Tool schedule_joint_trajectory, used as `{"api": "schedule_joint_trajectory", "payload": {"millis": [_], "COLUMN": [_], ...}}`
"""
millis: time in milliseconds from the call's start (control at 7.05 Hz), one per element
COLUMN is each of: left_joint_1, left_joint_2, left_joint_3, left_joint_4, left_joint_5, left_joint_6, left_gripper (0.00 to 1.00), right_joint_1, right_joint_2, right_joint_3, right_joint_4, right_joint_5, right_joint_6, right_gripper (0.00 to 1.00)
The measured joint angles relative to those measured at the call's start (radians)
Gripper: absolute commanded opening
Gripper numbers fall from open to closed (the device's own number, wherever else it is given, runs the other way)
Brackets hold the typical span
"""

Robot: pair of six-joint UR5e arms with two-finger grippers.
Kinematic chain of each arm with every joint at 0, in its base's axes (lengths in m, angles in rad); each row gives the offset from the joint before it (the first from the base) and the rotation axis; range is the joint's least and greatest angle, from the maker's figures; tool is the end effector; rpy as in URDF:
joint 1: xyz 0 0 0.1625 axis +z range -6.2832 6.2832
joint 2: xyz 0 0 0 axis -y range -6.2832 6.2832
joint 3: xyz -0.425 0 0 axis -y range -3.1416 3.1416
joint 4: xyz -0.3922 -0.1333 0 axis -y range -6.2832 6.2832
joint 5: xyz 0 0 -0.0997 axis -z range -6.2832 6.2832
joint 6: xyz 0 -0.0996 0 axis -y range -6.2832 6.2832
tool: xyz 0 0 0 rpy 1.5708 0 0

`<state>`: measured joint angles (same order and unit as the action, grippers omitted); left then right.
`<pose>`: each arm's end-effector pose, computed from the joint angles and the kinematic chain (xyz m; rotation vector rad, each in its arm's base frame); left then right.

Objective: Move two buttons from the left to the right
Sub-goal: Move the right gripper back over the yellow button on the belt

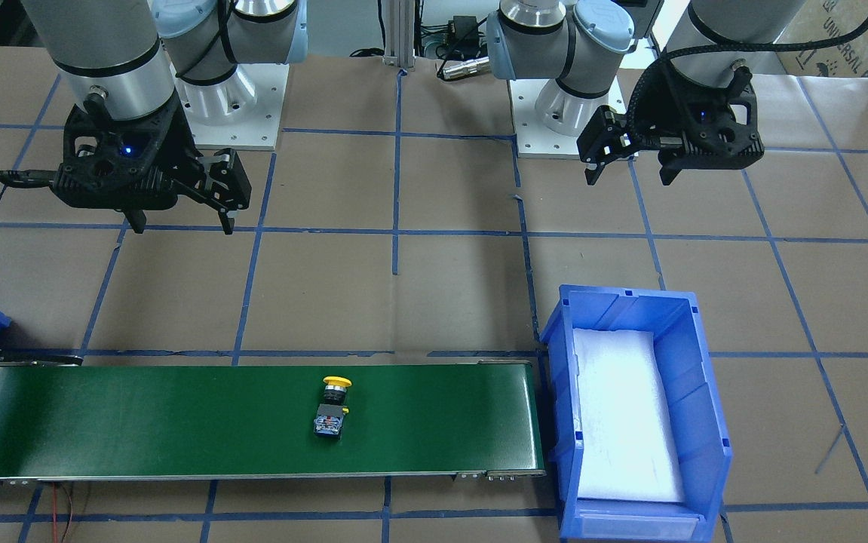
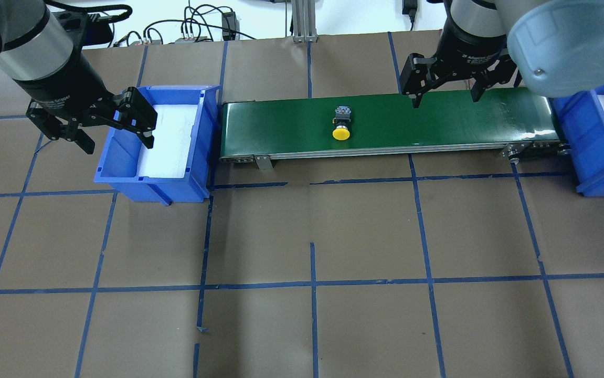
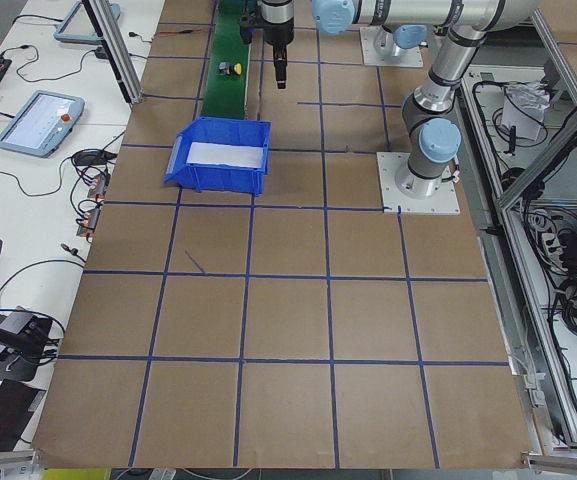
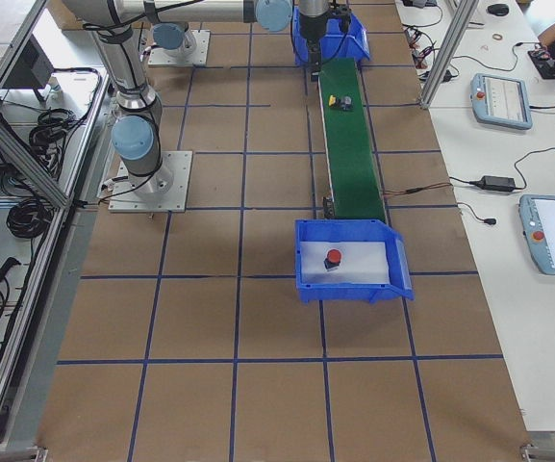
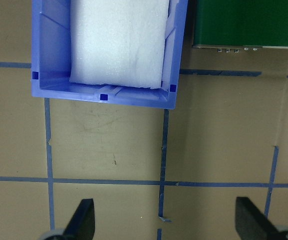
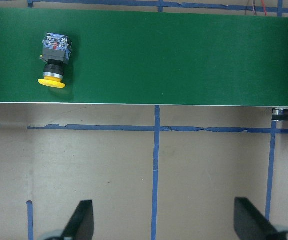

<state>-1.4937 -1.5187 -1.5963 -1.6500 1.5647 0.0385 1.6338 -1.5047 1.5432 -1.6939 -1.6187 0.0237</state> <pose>-0.0978 -0.4732 0.4926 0.0607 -3.1308 -0.0817 0.1615 -0.5186 0.4808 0.0577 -3.0940 0.1341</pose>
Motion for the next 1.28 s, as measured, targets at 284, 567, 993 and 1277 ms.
{"api": "schedule_joint_trajectory", "payload": {"millis": [284,567,993,1277], "left_joint_1": [-0.016,-0.021,-0.024,-0.022], "left_joint_2": [0.004,0.008,0.011,0.013], "left_joint_3": [0.003,0.015,0.025,0.028], "left_joint_4": [0.003,0.0,-0.016,-0.034], "left_joint_5": [0.043,0.047,0.018,0.015], "left_joint_6": [-0.006,-0.007,-0.004,0.0], "left_gripper": [1.0,1.0,1.0,1.0], "right_joint_1": [-0.001,-0.003,-0.005,-0.004], "right_joint_2": [0.001,0.001,0.032,0.115], "right_joint_3": [0.007,0.007,0.004,-0.013], "right_joint_4": [0.0,-0.003,-0.021,-0.101], "right_joint_5": [0.004,0.005,0.011,0.015], "right_joint_6": [0.001,-0.001,0.003,0.032], "right_gripper": [1.0,1.0,1.0,1.0]}}
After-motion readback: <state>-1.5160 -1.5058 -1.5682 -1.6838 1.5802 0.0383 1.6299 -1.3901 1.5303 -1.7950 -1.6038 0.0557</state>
